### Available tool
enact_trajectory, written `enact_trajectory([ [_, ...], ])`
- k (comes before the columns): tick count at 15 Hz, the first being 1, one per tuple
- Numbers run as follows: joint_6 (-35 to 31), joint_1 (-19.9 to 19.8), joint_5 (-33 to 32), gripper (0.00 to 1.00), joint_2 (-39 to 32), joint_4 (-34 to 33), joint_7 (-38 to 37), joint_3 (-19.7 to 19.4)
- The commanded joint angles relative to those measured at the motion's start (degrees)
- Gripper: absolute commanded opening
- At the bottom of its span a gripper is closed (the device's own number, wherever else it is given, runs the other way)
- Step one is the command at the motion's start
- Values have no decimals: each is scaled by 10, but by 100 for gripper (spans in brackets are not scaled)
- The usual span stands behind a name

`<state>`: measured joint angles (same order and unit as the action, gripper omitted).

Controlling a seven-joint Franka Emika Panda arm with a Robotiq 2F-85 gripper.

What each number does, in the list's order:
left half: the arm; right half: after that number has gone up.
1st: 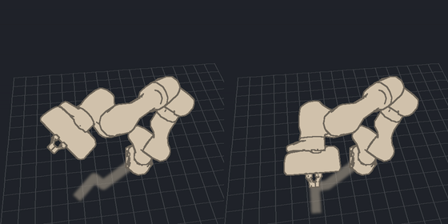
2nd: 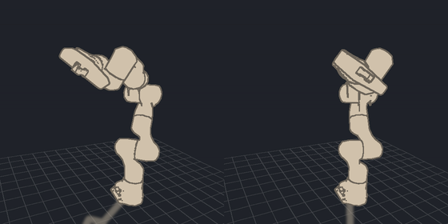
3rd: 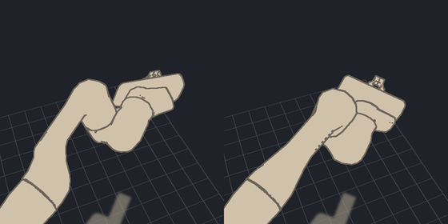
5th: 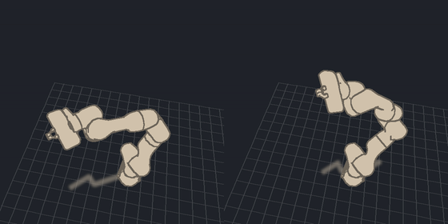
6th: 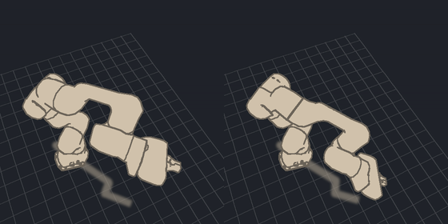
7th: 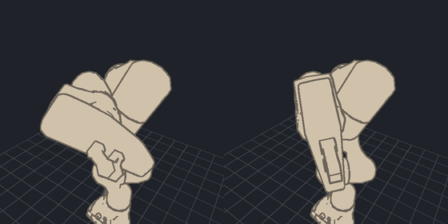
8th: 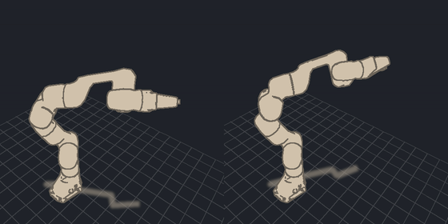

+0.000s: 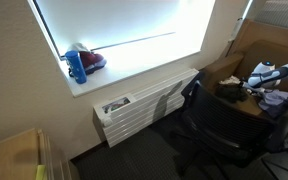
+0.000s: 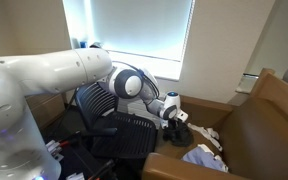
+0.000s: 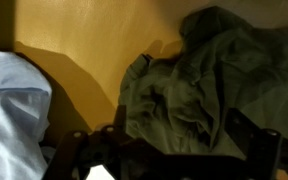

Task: Put the black cloth on the seat of the black chair

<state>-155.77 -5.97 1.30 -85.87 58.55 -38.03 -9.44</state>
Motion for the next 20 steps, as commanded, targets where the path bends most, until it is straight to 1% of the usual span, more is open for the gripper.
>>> enact_trajectory([
  [1,1,6,21,100,0,0,10,-10],
  [4,1,7,21,100,0,-1,10,-11],
  [5,-18,9,19,100,0,4,10,-13],
  [6,-47,13,17,100,0,13,0,-22],
  [9,-62,21,12,100,0,25,-7,-48],
  [12,-23,12,18,100,0,16,10,-36],
  [13,6,4,21,100,0,9,25,-20],
  [14,50,-8,23,100,0,-2,55,3],
  [17,130,-17,25,100,1,-11,120,36],
  [18,164,-11,27,100,1,-14,120,31],
  [19,182,-4,26,100,1,-15,114,22],
  [20,142,2,25,100,1,-4,95,14],
])
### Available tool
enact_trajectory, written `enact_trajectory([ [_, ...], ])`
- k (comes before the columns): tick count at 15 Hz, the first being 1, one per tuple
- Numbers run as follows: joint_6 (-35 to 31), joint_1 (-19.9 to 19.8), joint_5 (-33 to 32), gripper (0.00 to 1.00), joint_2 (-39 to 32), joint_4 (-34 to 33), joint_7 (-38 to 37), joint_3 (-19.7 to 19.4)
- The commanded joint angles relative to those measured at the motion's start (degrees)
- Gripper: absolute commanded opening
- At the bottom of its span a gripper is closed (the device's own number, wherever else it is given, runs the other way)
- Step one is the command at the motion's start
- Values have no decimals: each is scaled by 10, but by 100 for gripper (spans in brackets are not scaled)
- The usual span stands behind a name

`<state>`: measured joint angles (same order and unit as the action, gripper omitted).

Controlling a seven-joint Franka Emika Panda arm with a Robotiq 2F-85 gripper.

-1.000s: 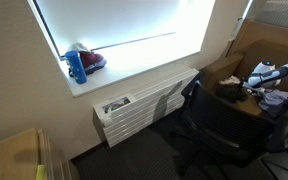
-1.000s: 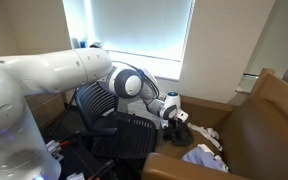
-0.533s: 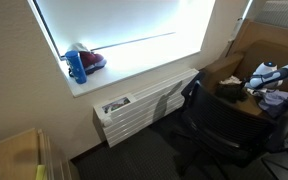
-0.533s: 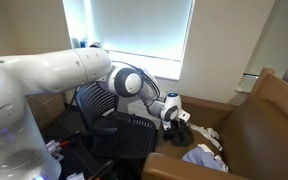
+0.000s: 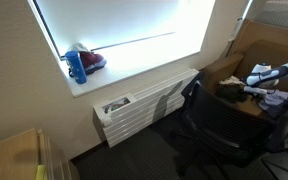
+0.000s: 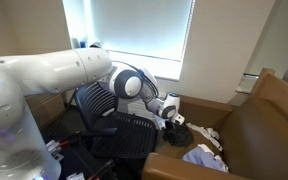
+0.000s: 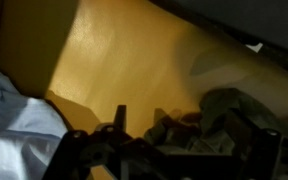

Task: Put the black cloth on the seat of the black chair

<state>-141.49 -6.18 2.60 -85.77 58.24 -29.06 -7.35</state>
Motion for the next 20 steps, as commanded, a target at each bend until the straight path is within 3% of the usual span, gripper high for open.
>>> enact_trajectory([
  [1,5,6,11,100,0,-2,5,-7],
  [3,4,7,11,100,0,-2,5,-8],
  [6,-116,2,7,100,0,20,22,-7],
  [9,-180,3,12,100,-1,37,30,-8],
  [10,-173,0,16,75,-1,38,35,-5],
  [11,-166,-1,18,74,-1,40,34,-6],
  [20,-157,-11,36,10,-2,41,30,-6],
])
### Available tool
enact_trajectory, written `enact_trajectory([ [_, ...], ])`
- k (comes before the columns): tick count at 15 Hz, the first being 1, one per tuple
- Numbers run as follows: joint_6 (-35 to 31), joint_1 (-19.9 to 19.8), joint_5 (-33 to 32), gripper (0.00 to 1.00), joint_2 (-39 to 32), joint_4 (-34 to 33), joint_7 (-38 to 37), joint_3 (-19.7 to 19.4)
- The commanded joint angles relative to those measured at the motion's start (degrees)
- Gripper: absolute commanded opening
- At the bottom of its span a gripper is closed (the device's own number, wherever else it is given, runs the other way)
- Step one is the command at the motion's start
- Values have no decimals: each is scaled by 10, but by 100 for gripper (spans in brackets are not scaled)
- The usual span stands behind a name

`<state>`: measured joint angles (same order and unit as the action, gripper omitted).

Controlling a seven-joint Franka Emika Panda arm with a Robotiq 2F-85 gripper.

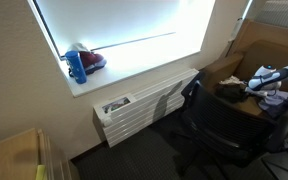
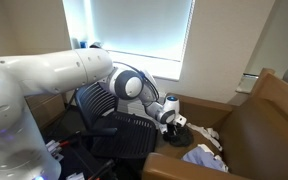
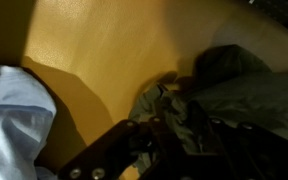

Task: Put the black cloth on the seat of the black chair

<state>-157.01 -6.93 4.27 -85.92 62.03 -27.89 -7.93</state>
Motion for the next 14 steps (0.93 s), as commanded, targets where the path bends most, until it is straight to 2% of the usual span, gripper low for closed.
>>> enact_trajectory([
  [1,-2,-5,21,4,0,2,18,2],
  [2,-3,-5,24,1,0,1,17,1],
  [4,20,-12,35,0,0,-9,18,11],
  [5,75,-29,48,0,0,-30,39,40],
  [6,110,-31,53,1,0,-44,46,48],
  [7,141,-36,41,1,27,-27,65,71],
  [10,244,-10,26,1,120,32,78,73],
  [14,345,51,-1,1,224,87,11,36],
])
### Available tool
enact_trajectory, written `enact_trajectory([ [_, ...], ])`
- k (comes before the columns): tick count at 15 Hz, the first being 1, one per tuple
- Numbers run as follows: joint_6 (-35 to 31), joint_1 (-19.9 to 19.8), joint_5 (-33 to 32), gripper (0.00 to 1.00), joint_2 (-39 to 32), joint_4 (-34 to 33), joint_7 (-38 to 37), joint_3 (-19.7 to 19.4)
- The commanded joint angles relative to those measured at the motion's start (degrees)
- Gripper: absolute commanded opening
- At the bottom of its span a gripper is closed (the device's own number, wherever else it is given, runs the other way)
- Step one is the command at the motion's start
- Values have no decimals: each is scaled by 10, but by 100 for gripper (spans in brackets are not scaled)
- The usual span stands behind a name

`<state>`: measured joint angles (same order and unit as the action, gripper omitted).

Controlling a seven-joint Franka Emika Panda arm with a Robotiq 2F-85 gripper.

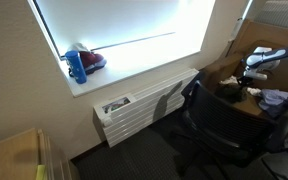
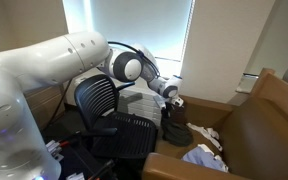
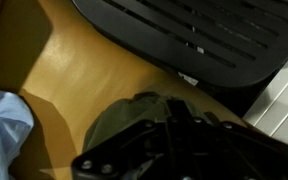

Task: Put the black cloth on the seat of the black chair

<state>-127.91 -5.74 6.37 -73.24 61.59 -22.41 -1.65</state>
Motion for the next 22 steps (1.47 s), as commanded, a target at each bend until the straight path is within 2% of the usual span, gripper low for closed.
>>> enact_trajectory([
  [1,71,57,-33,1,126,111,-72,-38],
  [4,122,118,-57,1,203,173,-155,-75],
  [6,170,140,-63,1,254,219,-174,-67],
  [8,192,158,-58,1,303,270,-188,-52],
  [18,113,239,-47,1,528,538,-279,40],
  [22,62,242,-59,1,584,661,-236,79],
])
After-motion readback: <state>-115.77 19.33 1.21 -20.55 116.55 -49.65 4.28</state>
